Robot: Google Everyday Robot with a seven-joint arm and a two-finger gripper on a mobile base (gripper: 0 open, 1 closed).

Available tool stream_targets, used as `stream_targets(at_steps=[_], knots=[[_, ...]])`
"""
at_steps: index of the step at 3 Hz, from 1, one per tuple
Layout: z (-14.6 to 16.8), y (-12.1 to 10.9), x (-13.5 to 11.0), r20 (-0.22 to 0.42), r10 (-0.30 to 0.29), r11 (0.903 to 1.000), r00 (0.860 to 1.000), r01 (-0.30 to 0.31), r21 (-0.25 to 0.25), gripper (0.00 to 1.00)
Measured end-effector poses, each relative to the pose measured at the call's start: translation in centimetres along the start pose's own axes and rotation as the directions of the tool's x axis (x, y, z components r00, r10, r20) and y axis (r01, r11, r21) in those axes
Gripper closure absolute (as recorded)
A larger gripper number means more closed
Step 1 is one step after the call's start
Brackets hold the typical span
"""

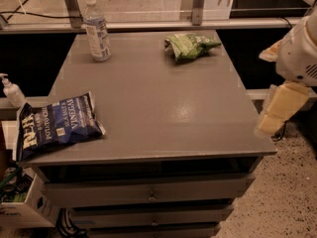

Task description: Move blue plastic bottle near blue chip bag

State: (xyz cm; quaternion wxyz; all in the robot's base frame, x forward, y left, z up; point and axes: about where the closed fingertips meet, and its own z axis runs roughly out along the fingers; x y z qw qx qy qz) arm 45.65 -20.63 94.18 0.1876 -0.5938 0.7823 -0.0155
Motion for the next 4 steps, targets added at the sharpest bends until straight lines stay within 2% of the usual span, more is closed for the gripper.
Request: stream_targets(at_steps=[1, 2, 3, 4], knots=[[3.6, -2.0, -1.9, 0.098, 0.045, 0.9988, 0.994, -0.047, 0.011, 0.0], [6.9, -3.9, -4.8, 0.205, 0.093, 0.9952, 0.974, -0.097, 0.01, 0.0], [9.4, -6.2, -9.0, 0.314, 0.136, 0.9896, 0.94, -0.144, 0.001, 0.0], [10.2, -8.5, -14.8, 0.428, 0.149, 0.9863, 0.892, -0.165, 0.001, 0.0]])
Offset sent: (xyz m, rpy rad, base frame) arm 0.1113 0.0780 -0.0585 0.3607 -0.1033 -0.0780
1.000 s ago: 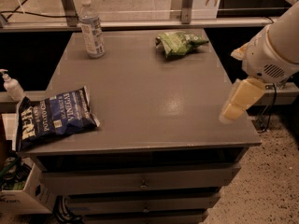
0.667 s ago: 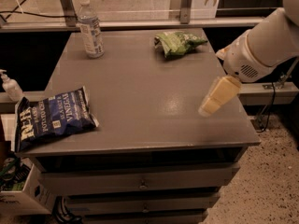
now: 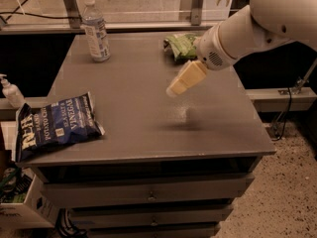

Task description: Move blue plastic bottle near blue chip bag

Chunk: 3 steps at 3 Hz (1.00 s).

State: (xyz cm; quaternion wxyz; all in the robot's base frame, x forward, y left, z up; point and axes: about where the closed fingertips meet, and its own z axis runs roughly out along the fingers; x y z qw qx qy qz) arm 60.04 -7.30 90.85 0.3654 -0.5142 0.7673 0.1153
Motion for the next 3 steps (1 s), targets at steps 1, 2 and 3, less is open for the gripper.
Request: stream_targets(at_steps=[1, 2, 3], knots=[[0.0, 0.0, 0.0, 0.002, 0.0, 1.0, 1.0, 0.0, 0.001, 0.0], [1.2, -0.4, -1.3, 0.058, 0.02, 0.9993, 0.998, -0.021, 0.032, 0.0], [4.5, -0.7, -4.5, 0.165, 0.037, 0.9963, 0.986, -0.049, 0.071, 0.0]])
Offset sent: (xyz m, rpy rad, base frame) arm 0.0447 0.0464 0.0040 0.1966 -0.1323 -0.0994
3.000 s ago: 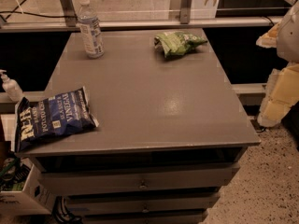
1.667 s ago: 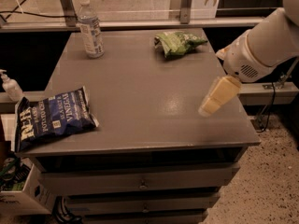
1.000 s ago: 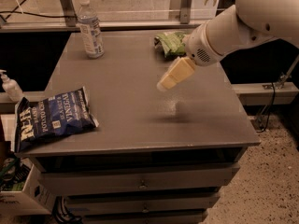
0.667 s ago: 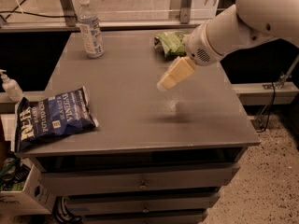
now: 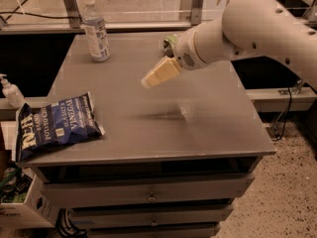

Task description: Move blue plastic bottle near blue chip bag

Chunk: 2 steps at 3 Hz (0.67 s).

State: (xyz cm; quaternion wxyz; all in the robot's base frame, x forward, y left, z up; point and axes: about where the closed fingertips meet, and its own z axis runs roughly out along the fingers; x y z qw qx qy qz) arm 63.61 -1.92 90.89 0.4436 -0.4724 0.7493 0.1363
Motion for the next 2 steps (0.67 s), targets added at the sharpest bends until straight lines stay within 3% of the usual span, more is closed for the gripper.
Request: stream_targets(at_steps=[1, 2], knots=[[4.3, -0.4, -3.1, 0.105, 0.037, 0.9986, 0.994, -0.04, 0.034, 0.0], [8.7, -1.1, -6.3, 0.192, 0.077, 0.9952, 0.978, -0.087, 0.044, 0.0]])
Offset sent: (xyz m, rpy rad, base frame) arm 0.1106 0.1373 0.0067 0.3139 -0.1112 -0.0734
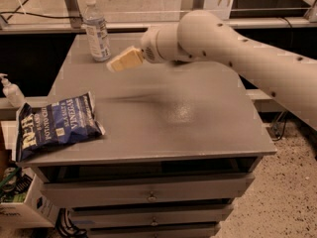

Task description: Move blue plastic bottle near blue chip bag

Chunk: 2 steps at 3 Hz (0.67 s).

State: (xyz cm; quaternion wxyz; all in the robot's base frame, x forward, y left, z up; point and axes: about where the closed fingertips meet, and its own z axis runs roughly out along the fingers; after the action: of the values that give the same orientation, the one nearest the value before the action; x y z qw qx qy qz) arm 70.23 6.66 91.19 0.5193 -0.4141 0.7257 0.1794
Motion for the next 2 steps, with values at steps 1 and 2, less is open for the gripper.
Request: stream_targets(at_steps=[1, 2], knots=[[4.0, -0.2, -1.6, 0.052, 0.033, 0.9994, 0.998, -0.033, 0.0, 0.0], [8.7, -0.1, -2.5, 0.088, 0.086, 0.9963, 0.992, -0.084, -0.018, 0.0]])
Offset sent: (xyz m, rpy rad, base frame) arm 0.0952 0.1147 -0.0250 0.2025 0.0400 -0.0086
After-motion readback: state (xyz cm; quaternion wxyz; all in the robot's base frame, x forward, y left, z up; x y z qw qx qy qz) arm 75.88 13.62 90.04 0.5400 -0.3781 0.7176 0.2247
